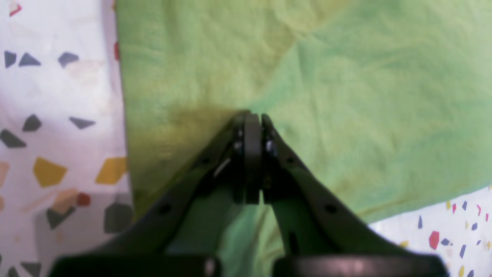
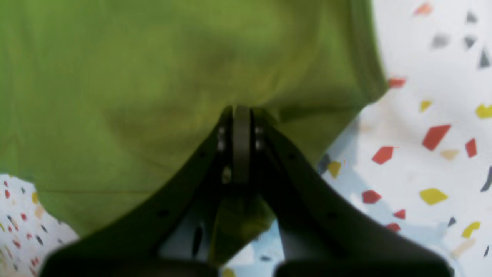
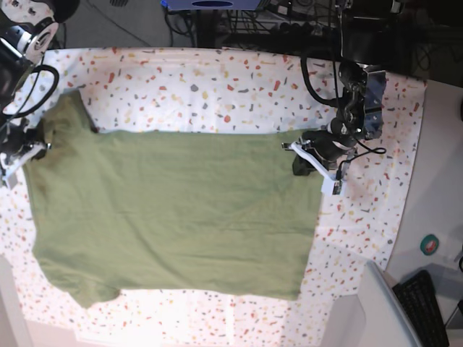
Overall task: Layout the t-shirt on the table in an organized manner, then fold the t-shirt properly
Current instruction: 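Grasp the shirt edge with the left gripper and pull it outward, then pull the shirt edge with both grippers to straighten the shirt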
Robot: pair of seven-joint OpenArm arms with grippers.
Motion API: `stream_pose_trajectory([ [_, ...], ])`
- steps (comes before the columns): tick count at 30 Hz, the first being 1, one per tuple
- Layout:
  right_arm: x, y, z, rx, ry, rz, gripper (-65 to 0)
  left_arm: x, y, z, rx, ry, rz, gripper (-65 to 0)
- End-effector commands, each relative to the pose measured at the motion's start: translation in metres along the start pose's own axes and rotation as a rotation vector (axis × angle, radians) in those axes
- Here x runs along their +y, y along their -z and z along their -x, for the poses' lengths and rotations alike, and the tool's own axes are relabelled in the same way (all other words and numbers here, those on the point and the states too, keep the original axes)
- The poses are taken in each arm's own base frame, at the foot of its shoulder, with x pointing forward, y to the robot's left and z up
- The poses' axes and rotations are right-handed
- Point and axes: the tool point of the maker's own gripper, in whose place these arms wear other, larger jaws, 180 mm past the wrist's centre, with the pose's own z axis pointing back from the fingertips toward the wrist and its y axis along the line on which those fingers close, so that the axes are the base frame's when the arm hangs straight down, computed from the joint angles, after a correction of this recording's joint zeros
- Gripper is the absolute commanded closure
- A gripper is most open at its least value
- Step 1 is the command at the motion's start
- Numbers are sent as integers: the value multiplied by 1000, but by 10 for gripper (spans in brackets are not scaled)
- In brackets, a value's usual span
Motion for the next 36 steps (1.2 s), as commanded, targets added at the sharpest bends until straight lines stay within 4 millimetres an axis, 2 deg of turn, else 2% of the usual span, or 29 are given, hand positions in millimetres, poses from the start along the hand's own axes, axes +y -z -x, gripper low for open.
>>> stream_pose_trajectory([
  [1,-12,-6,-20,-55,6,34,0,26,-5,31,135,39,-88,0],
  [3,-13,-2,-27,-84,11,63,0,43,-8,35,155,41,-113,0],
  [5,-22,-2,-33,-100,1,111,0,50,-9,32,152,39,-125,0],
  [8,-30,1,-33,-78,-4,170,0,52,-9,11,112,57,-129,0],
  [12,-37,-5,-38,-106,25,188,0,41,-12,-22,34,87,-112,0],
  [14,-45,-17,-44,-153,39,212,0,31,-19,-33,-13,82,-89,0],
  [17,-42,-40,-58,-245,24,243,0,15,-37,-45,-100,-2,-14,0],
  [21,-19,-78,-62,-305,-93,228,0,17,-62,-41,-144,-131,58,0],
  [23,-5,-93,-55,-289,-174,205,0,24,-70,-30,-135,-185,70,0],
  [26,-5,-105,-35,-214,-138,246,0,28,-75,-20,-124,-217,69,0],
  [27,-9,-108,-27,-179,-115,259,0,34,-78,-19,-134,-229,54,-71],
  [28,-11,-109,-17,-148,-86,266,-26,41,-81,-20,-151,-242,39,-189],
  [29,-13,-109,-7,-124,-51,271,-98,44,-83,-19,-167,-258,29,-301],
  [31,-17,-109,7,-107,17,271,-245,45,-83,-20,-189,-283,21,-479],
  [33,-17,-110,14,-130,78,248,-372,45,-77,-20,-183,-288,23,-574],
  [35,-16,-111,16,-159,115,223,-438,41,-64,-18,-157,-291,34,-584],
  [36,-15,-111,19,-161,120,217,-441,40,-59,-15,-141,-293,37,-584],
])
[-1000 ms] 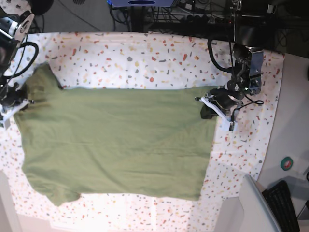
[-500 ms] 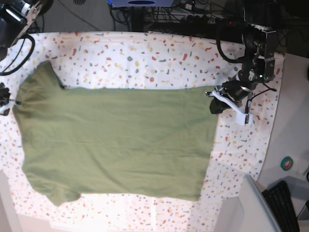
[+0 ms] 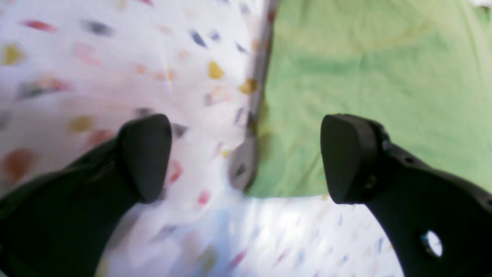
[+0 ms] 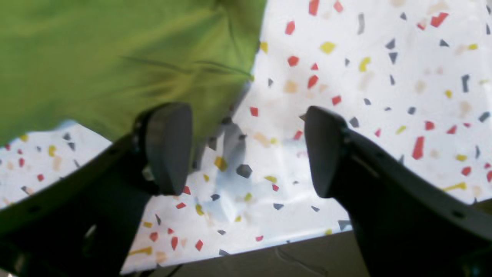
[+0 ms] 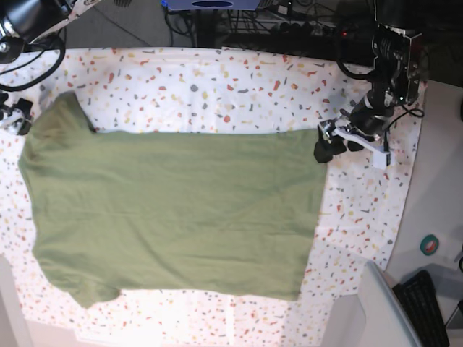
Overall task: Layout the t-shirt on the table in an organized manner, then fold the t-shirt properly
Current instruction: 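Pull the shirt edge with both grippers to straighten the shirt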
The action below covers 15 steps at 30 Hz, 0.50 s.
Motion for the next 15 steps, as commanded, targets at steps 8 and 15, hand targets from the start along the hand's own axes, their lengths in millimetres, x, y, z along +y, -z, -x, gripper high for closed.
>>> stream_pose_trajectory([
  [8,-13,-8,-13,-52,-5,24,-389,-23,24,13,53,39,59,-512],
  [15,-27,2,-11,-46,12,17,-374,-17,15,43,107,24,48,-283],
])
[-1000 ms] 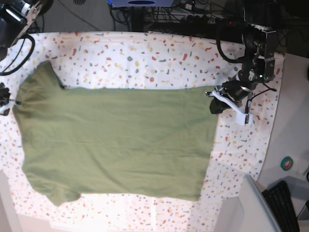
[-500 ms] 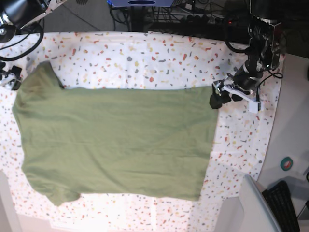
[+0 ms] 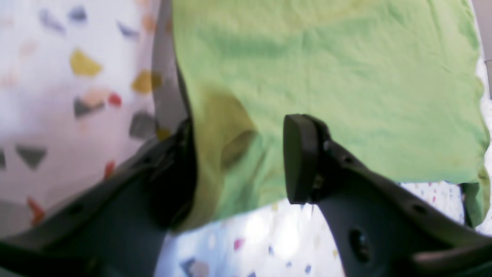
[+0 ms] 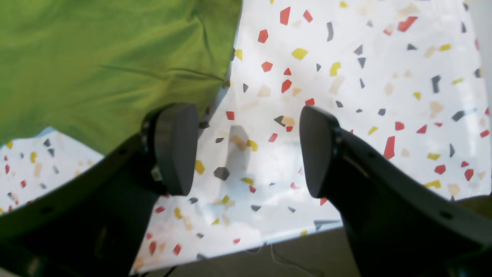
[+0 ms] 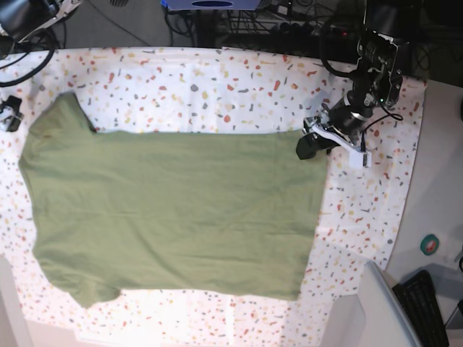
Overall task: Layout the t-shirt on the table in an organized manner, then fold the t-shirt properly
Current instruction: 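Pull the shirt edge with both grippers to straighten the shirt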
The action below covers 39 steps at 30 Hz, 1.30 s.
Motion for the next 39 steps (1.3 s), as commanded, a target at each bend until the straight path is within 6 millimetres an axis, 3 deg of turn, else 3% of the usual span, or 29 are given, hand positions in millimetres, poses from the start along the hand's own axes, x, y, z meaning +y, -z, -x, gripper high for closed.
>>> stream_pose_trajectory([
  [1,-3,4,-8,-30,14,-13,-374,7,-3,12,61,15,-27,-283],
  [6,-2,28,22,51,85,-76,-398,9,-3,14,67,12,-30,-244],
  [10,9,38,25,68,112,-113,-429,8,-3,12,63,16,-28,0],
  [14,16,45,20,55,159,-145,-426,7,-3,10,60,17,-27,0],
  [22,13,29,11,-18,298,-251,-423,10,-4,11,63,21,-32,0],
  [28,18,28,22,65,284,-270,-429,10,-4,10,62,20,-32,0],
  [39,37,44,25,79,338,-331,-453,11,-3,10,62,19,-34,0],
])
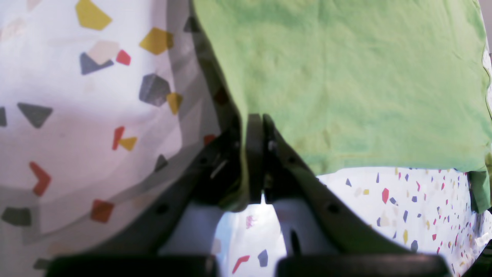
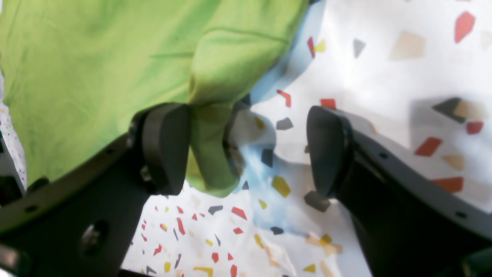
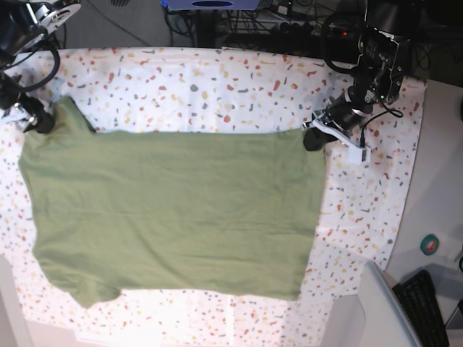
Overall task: Layout the t-shirt on the table in an organized manner, then fold the t-shirt properly
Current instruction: 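Pull the shirt edge with both grippers to straighten the shirt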
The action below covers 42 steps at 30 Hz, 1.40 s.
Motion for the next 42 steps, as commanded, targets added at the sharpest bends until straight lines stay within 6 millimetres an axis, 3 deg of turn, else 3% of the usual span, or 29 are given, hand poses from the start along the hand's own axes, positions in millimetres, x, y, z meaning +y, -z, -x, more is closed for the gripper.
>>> stream_pose_trajectory([
  [1,-1,-6,-17,-34,-25,6,-453,5,-1,2,25,15,-18,0],
  [12,1,-23,-25,-9,-88,45,-449,6,-2,3,28,14,-19,0],
  [15,7,-20,-30,-18,-89,32,-449,5,-1,2,27,15,-19,0],
  [25,24,6,-20,34,-84,-32,-447,6,-2,4,29,14,-20,0],
  [29,21,10,-15,23,-77,-33,-444,6,-2,5,32,13,-21,0],
  [31,16,9,-9,32,-73,-24,-399,7,-2,6,33,12,-22,0],
  [32,15,8,-7,37,-73,-20,-335,6,-3,5,31,15,-21,0],
  [35,8,0,-6,49,-93,5,-60,3,-7,9,33,21,-12,0],
  [36,7,-5,-7,53,-108,19,0,-1,-8,8,28,26,-3,0],
  [42,5,-31,-14,97,-194,92,0,-6,-29,0,59,69,11,0],
])
